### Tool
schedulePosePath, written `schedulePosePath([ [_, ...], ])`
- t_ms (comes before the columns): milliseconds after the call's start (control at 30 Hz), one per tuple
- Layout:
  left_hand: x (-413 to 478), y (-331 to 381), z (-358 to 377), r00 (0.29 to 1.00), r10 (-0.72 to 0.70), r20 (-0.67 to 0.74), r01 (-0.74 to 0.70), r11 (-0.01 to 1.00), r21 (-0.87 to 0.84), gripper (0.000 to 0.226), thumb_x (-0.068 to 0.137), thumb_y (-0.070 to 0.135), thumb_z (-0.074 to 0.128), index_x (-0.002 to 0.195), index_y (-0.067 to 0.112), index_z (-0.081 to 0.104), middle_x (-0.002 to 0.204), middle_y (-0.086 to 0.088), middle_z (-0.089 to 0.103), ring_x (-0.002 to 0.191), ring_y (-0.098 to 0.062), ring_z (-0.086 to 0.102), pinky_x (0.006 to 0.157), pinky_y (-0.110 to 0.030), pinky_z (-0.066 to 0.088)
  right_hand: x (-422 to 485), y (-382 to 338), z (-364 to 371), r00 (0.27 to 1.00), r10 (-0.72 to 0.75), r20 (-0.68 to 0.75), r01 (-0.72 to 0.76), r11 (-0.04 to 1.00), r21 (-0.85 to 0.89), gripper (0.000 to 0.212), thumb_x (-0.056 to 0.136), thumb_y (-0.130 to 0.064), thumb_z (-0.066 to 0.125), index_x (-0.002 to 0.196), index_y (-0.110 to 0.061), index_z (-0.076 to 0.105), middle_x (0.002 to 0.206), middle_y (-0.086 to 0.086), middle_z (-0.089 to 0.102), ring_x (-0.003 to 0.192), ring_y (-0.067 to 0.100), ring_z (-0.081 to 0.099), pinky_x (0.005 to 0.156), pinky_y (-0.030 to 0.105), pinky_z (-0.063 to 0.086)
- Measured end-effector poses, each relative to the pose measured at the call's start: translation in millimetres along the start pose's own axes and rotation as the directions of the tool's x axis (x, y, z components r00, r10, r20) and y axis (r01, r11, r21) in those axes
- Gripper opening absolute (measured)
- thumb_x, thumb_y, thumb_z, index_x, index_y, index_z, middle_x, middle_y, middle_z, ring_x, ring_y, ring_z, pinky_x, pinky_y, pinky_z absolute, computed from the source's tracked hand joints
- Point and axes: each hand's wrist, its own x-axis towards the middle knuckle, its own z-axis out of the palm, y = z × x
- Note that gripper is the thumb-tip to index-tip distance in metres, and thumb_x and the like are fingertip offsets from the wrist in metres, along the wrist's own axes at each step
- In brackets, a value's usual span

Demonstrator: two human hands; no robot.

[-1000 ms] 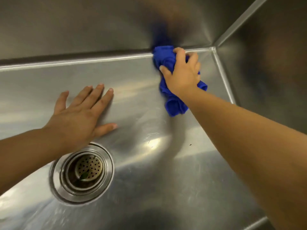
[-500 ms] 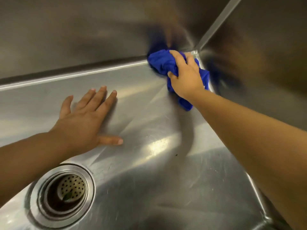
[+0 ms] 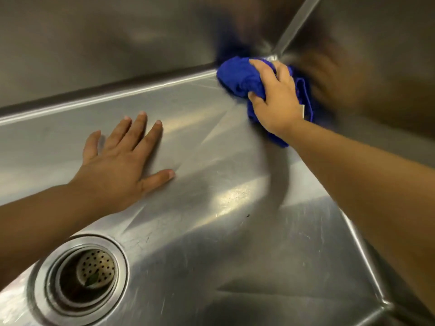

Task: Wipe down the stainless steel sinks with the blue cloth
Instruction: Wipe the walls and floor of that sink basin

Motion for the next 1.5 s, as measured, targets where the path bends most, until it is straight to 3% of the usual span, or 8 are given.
schedulePosePath([
  [300,-6.7,-2.1,7.1,0.998,0.031,-0.062,-0.032,0.999,-0.021,0.09,0.068,0.083,-0.001,0.144,0.038,-0.019,0.157,0.009,-0.02,0.147,-0.016,-0.012,0.114,-0.052,-0.002,-167.3,11.2,4.6,0.987,-0.114,-0.113,0.1,0.987,-0.122,0.05,0.088,-0.03,0.045,0.138,-0.02,0.049,0.135,0.011,0.048,0.117,0.028,0.044,0.1,0.037,0.028],
  [433,-16.7,-8.1,9.9,0.998,0.025,-0.062,-0.026,1.0,-0.006,0.091,0.07,0.082,0.001,0.149,0.039,-0.012,0.16,0.008,-0.015,0.147,-0.015,-0.011,0.114,-0.051,-0.001,-122.8,1.6,8.3,0.991,-0.119,-0.066,0.106,0.979,-0.176,0.05,0.088,-0.034,0.042,0.138,-0.028,0.043,0.135,0.01,0.046,0.12,0.03,0.042,0.098,0.048,0.03],
  [600,-35.9,-15.1,10.2,0.998,-0.031,-0.055,0.031,1.0,-0.002,0.092,0.069,0.083,0.0,0.149,0.04,-0.014,0.159,0.01,-0.018,0.146,-0.013,-0.015,0.115,-0.051,-0.001,-103.9,-27.9,31.4,0.985,0.044,-0.168,-0.069,0.987,-0.145,0.054,0.088,-0.031,0.049,0.142,-0.026,0.043,0.14,0.01,0.042,0.127,0.03,0.039,0.103,0.05,0.03],
  [800,-61.9,-29.6,14.4,0.998,-0.025,-0.052,0.023,0.999,-0.04,0.086,0.067,0.082,-0.005,0.142,0.044,-0.024,0.149,0.016,-0.033,0.14,-0.007,-0.026,0.114,-0.048,-0.007,-217.0,-42.4,36.9,0.972,-0.218,-0.081,0.21,0.972,-0.102,0.05,0.086,-0.027,0.049,0.136,-0.027,0.045,0.135,0.008,0.049,0.116,0.029,0.048,0.095,0.044,0.035],
  [967,-92.3,-49.8,24.9,0.997,-0.066,-0.039,0.064,0.997,-0.048,0.087,0.064,0.08,-0.008,0.14,0.043,-0.028,0.148,0.016,-0.035,0.143,-0.011,-0.023,0.115,-0.047,-0.007,-162.6,-76.3,53.0,0.984,-0.167,-0.056,0.157,0.975,-0.161,0.051,0.087,-0.034,0.043,0.138,-0.031,0.043,0.137,0.01,0.046,0.122,0.031,0.042,0.098,0.052,0.032],
  [1133,-135.9,-84.0,38.6,0.986,-0.164,-0.032,0.162,0.985,-0.057,0.09,0.064,0.081,-0.009,0.145,0.042,-0.02,0.158,0.01,-0.021,0.147,-0.015,-0.015,0.115,-0.049,-0.005,-124.3,-134.1,85.5,0.995,0.041,-0.087,-0.054,0.985,-0.162,0.057,0.092,-0.031,0.049,0.146,-0.034,0.033,0.15,0.007,0.029,0.136,0.029,0.026,0.109,0.047,0.018],
  [1333,-186.9,-123.2,46.2,0.952,-0.307,-0.014,0.303,0.947,-0.108,0.088,0.064,0.082,-0.01,0.141,0.043,-0.026,0.146,0.017,-0.031,0.146,-0.013,-0.016,0.116,-0.049,-0.004,-192.7,-139.2,89.5,0.955,-0.282,0.086,0.292,0.945,-0.146,0.052,0.089,-0.037,0.043,0.14,-0.033,0.034,0.14,0.01,0.042,0.126,0.033,0.039,0.103,0.053,0.029],
  [1500,-216.0,-144.5,56.9,0.929,-0.368,0.018,0.368,0.922,-0.125,0.093,0.058,0.081,-0.01,0.141,0.041,-0.028,0.143,0.019,-0.035,0.145,-0.011,-0.019,0.115,-0.048,-0.006,-138.3,-186.7,104.6,0.984,-0.149,0.094,0.164,0.97,-0.177,0.055,0.094,-0.032,0.047,0.146,-0.037,0.028,0.151,0.009,0.026,0.138,0.032,0.023,0.111,0.051,0.016],
])
